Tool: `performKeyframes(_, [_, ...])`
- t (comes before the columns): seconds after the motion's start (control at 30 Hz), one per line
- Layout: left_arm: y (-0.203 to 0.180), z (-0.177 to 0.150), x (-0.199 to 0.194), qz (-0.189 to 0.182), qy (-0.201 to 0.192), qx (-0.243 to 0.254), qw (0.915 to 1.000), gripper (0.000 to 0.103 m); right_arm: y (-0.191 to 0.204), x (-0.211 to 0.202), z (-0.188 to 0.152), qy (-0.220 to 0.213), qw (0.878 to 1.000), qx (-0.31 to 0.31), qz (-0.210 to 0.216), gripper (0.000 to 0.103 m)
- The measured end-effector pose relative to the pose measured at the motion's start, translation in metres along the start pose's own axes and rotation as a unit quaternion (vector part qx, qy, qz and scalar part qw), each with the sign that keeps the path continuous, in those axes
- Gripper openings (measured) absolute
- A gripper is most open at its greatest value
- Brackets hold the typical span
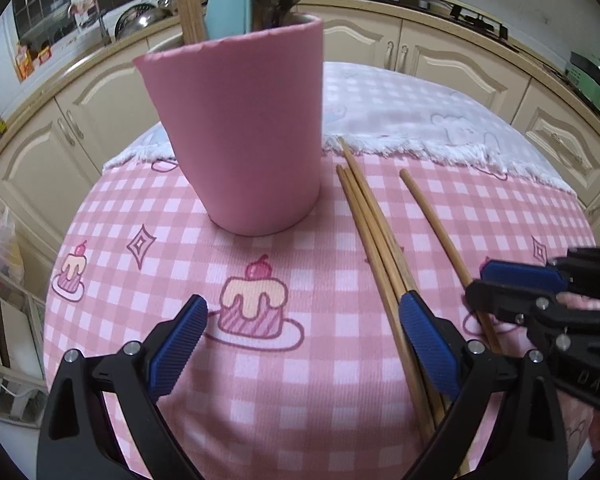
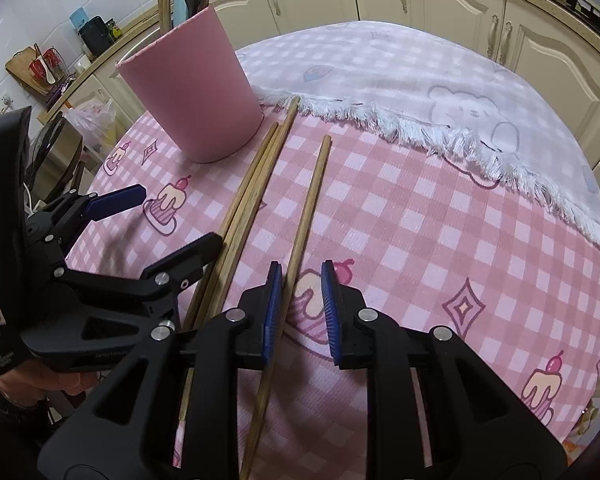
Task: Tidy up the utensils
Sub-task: 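Close the right tool on a chopstick while the left tool reaches another chopstick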
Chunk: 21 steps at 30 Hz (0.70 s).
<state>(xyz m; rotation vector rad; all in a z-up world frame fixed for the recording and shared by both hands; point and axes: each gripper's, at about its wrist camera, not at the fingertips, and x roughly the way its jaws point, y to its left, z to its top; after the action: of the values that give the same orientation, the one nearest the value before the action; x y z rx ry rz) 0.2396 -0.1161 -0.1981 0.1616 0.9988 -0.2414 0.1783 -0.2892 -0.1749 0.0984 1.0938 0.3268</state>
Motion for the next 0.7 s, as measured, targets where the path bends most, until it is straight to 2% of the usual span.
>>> performKeyframes(0.13, [0.003, 0.003, 0.004, -0.005, 0.007, -0.015, 0.9999, 0.095, 0.0, 0.0, 0.0, 0.001, 1.0, 0.003, -0.002, 0.021])
performKeyframes(0.37, [0.004, 0.013, 0.012, -0.006, 0.015, -0.037, 0.9992, 0.087, 0.001, 0.001, 0.001, 0.002, 1.0, 0.005, -0.008, 0.021])
performKeyframes(0.4, [0.003, 0.014, 0.013, 0.006, 0.015, -0.033, 0.9993, 0.081, 0.001, 0.001, 0.001, 0.002, 1.0, 0.006, -0.008, 0.021])
performKeyframes(0.47, [-0.001, 0.014, 0.014, 0.013, 0.01, -0.026, 0.9995, 0.077, 0.001, 0.001, 0.001, 0.003, 1.0, 0.007, -0.01, 0.021])
performKeyframes(0.53, [-0.003, 0.014, 0.012, 0.007, 0.01, -0.022, 0.9997, 0.066, 0.001, 0.0, 0.001, 0.004, 1.0, 0.008, -0.01, 0.021])
performKeyframes(0.7, [-0.004, 0.025, 0.014, -0.017, 0.022, 0.002, 0.9996, 0.053, 0.001, 0.005, 0.01, 0.01, 1.0, 0.012, -0.017, 0.021])
